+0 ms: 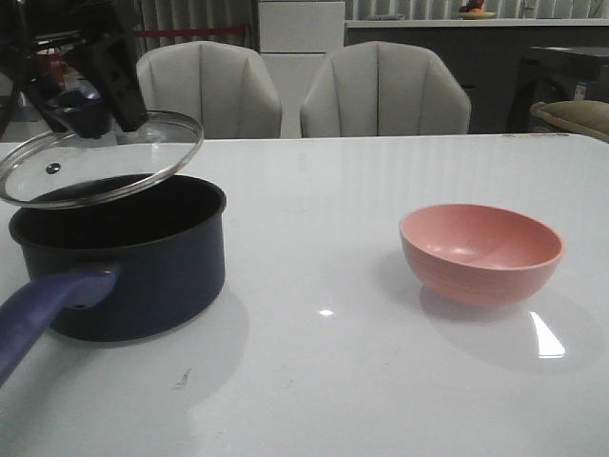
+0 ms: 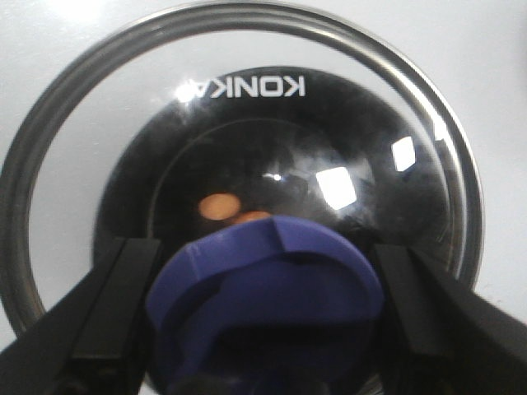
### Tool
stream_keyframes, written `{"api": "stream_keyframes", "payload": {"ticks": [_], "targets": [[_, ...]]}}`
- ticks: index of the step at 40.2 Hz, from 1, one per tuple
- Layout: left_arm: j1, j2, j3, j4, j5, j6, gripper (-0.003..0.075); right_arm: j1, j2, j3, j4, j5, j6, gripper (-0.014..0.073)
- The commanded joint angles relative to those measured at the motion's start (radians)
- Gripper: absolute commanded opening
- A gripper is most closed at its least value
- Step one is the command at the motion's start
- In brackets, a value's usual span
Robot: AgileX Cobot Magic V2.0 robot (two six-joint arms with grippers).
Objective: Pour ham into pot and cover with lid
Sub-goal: 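Bring the glass lid over the saucepan and lower it with the left gripper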
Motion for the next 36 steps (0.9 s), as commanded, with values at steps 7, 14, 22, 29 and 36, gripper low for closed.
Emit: {"api": "stream_keyframes", "payload": {"ticks": [7,14,22,29,36], "targets": [[-0.065,-0.053,-0.037,-0.001,-0.04,-0.043,0.0333,-0.001,0.011,-0.027,0.0,-0.075,-0.008,0.0381],[-0.065,-0.038,-0.037,0.059,-0.013,-0.091,0.0333,-0.001,0.011,-0.027,0.0,-0.075,-0.008,0.0381],[-0.065,-0.025,-0.037,0.061,-0.016,-0.091,0.0334,-0.001,0.011,-0.027,0.0,-0.075,-0.008,0.0381],[-0.065,0.015,-0.037,0.047,0.001,-0.091,0.0334,-0.001,0.011,-0.027,0.0,-0.075,-0.008,0.0381],[-0.065,0.041,-0.037,0.054,0.01,-0.091,0.0334,-0.001,0.011,-0.027,0.0,-0.075,-0.008,0.0381]]}}
